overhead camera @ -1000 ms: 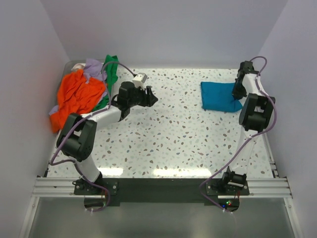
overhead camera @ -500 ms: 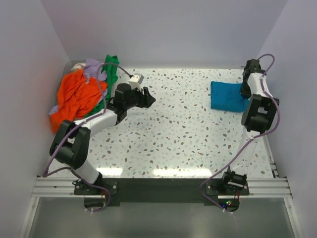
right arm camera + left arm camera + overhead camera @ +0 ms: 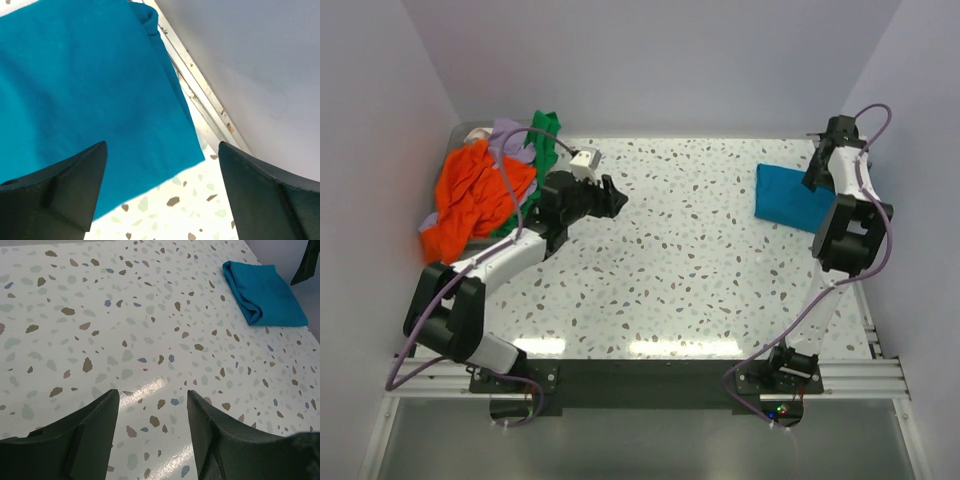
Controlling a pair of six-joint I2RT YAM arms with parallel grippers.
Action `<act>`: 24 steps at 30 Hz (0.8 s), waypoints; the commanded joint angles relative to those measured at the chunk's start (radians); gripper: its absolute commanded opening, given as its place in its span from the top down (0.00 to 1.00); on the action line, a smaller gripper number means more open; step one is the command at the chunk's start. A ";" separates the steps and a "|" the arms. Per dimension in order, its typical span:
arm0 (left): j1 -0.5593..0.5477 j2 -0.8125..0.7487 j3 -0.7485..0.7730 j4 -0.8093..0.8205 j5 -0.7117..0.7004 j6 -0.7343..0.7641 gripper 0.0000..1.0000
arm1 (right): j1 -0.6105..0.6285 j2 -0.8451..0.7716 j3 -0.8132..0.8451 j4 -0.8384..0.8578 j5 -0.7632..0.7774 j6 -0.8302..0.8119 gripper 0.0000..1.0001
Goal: Fold and stack the t-shirts
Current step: Reset both grippers
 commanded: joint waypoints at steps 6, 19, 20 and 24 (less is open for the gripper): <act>0.000 -0.120 -0.043 -0.033 -0.065 0.005 0.38 | -0.002 -0.400 -0.331 0.173 -0.142 0.097 0.01; 0.000 -0.315 -0.113 -0.130 -0.271 0.014 0.35 | 0.305 -0.894 -0.881 0.462 -0.482 0.119 0.01; 0.000 -0.341 -0.129 -0.139 -0.284 0.017 0.35 | 0.327 -0.916 -0.927 0.498 -0.512 0.122 0.01; 0.000 -0.404 -0.150 -0.170 -0.354 0.029 0.34 | 0.367 -1.070 -1.051 0.610 -0.646 0.157 0.01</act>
